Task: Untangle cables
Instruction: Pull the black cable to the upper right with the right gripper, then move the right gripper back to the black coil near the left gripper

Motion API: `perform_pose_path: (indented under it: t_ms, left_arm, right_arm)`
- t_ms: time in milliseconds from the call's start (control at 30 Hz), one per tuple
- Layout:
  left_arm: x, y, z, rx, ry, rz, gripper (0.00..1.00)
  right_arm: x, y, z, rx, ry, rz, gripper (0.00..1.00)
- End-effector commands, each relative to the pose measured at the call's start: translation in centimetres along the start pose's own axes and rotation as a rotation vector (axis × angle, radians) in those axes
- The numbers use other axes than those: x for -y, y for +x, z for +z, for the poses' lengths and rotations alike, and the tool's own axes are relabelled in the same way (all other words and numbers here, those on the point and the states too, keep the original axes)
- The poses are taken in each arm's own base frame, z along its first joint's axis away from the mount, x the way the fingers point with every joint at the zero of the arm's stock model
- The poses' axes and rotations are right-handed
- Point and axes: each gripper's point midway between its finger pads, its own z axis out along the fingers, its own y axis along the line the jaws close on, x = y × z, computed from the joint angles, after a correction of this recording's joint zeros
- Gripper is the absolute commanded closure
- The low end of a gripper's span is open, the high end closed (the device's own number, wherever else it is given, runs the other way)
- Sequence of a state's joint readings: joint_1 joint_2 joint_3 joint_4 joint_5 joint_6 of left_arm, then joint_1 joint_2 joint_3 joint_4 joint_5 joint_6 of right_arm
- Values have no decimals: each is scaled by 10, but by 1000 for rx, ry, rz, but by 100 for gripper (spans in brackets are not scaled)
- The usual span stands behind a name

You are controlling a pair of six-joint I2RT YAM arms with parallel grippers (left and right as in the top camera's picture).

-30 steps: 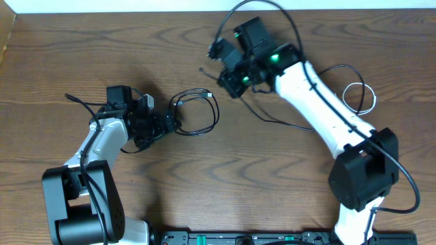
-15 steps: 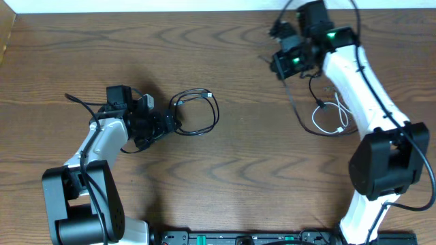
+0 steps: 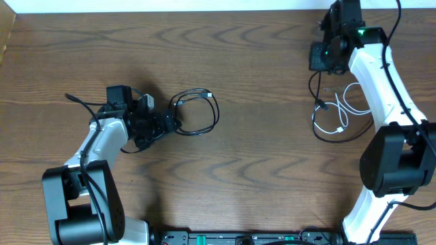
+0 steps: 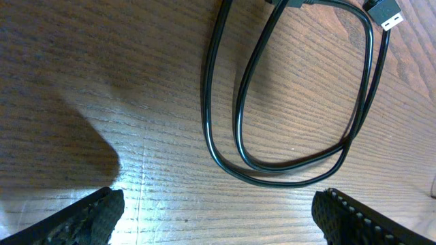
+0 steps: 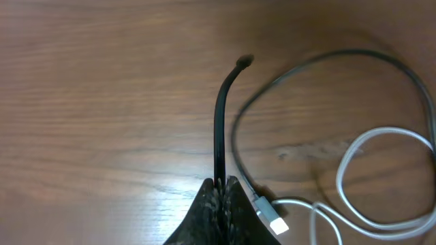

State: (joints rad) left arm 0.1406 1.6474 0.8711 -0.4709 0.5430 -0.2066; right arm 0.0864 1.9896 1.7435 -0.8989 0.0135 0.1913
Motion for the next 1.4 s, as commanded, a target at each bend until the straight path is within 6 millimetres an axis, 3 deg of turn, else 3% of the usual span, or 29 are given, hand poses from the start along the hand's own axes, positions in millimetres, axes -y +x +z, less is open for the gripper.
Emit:
perform_pose_path:
  t_ms: [0,200,267,333,467,567,667,733,933,1200,1233,1367]
  left_arm:
    - [-5,2,1,-7,-17,-8,7]
    - [-5,2,1,-8,-17,-9,7]
    - [-5,2,1,-8,-17,-9,7]
    - [-5,2,1,-8,-17,-9,7]
    - [-5,2,1,-8,-17,-9,7]
    - [-5,2,1,-8,-17,-9,7]
    - [-5,2,1,-8,-17,-9,7]
    - [-5,2,1,-7,-17,-8,7]
    - [-5,2,1,-8,-17,-9,7]
    - [-5,2,1,-8,-17,-9,7]
    - [-5,2,1,-8,-17,-9,7]
    - [-5,2,1,-8,-17,-9,7]
  right_arm:
    - [43,9,16,22,243,166,99]
    - [50,24,38,29,269,201,96]
    - [51,28,44,30,269,201,83]
    - [52,32,50,32,268,201,78]
    - [52,36,58,42,265,203,47]
    - [52,36,59,43,264,203,33]
    - [52,35,59,47,263,203,8]
    - [51,33,59,56,259,205,1]
    - [24,29,64,49,101,204,1]
    - [-20,37,64,-18,-124,192,1]
    - [-25,39,64,-25,-141,189,4]
    - [-45,44,62,-41,-187,158,41]
